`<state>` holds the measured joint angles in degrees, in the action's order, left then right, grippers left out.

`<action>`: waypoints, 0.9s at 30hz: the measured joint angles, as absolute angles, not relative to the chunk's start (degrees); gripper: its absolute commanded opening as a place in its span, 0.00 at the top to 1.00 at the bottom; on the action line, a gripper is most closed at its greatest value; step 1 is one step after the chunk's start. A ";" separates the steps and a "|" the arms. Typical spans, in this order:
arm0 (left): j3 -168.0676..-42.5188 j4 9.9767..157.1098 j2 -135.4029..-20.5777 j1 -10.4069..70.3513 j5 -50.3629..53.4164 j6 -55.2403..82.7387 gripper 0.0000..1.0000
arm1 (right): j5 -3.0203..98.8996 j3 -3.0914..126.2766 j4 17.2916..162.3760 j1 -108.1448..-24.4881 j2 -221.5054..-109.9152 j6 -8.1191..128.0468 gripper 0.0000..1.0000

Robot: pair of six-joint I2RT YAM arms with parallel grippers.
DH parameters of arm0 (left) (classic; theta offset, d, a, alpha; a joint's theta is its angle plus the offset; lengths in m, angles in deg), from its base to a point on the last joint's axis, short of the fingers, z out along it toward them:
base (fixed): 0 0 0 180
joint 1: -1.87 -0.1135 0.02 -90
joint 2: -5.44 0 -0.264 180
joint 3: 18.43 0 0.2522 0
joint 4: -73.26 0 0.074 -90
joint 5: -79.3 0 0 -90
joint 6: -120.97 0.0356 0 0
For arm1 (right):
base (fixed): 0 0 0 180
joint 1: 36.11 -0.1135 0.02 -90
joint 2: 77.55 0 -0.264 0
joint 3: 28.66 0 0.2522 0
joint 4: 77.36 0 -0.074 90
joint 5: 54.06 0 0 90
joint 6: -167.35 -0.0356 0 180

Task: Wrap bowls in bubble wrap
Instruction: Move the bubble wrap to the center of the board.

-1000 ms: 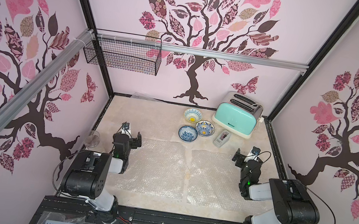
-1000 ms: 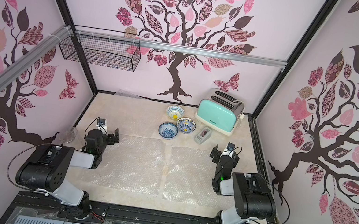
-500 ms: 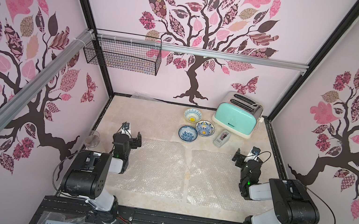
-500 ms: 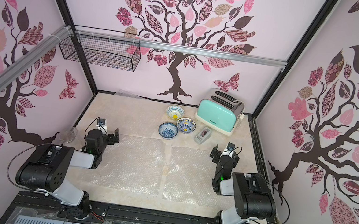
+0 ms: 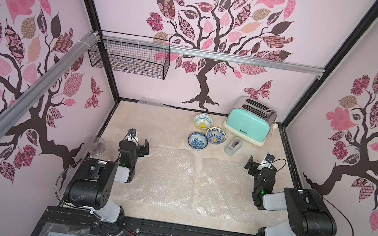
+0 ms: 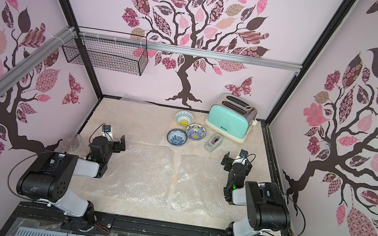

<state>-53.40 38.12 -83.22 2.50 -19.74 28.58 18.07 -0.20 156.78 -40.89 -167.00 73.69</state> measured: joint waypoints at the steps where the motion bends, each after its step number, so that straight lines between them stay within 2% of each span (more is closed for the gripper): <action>1: -53.23 37.42 -83.22 2.87 -20.66 28.84 0.02 | 18.09 -0.20 156.78 -40.89 -167.00 73.69 0.01; 5: -51.13 37.40 -78.79 7.59 -28.11 31.00 0.02 | 17.68 -0.20 156.87 -40.93 -167.00 73.67 0.01; 8: -51.48 44.00 -67.38 12.46 -30.52 31.33 0.02 | 16.85 -1.20 157.70 -41.44 -166.03 73.60 0.00; 11: -56.22 54.05 -54.85 13.40 -30.84 26.04 0.02 | 13.05 -4.48 161.04 -44.61 -163.37 75.74 0.01; 14: -60.74 59.43 -47.73 13.42 -28.88 18.76 0.02 | 10.68 -4.57 154.44 -48.58 -154.06 75.94 0.01; 17: -61.29 63.45 -44.12 13.40 -24.64 9.28 0.02 | 9.13 0.26 142.14 -47.47 -140.83 66.69 0.00; 20: -65.51 74.03 -44.06 13.21 -17.64 1.95 0.02 | 15.54 2.34 138.66 -43.40 -133.60 57.91 0.00; 22: -71.48 83.95 -44.36 13.21 -13.66 -1.17 0.03 | 21.50 1.33 137.00 -41.79 -130.38 53.78 0.04; 27: -86.51 104.04 -41.54 13.25 -6.45 -2.50 0.04 | 35.80 6.18 121.72 -42.97 -129.66 47.79 0.08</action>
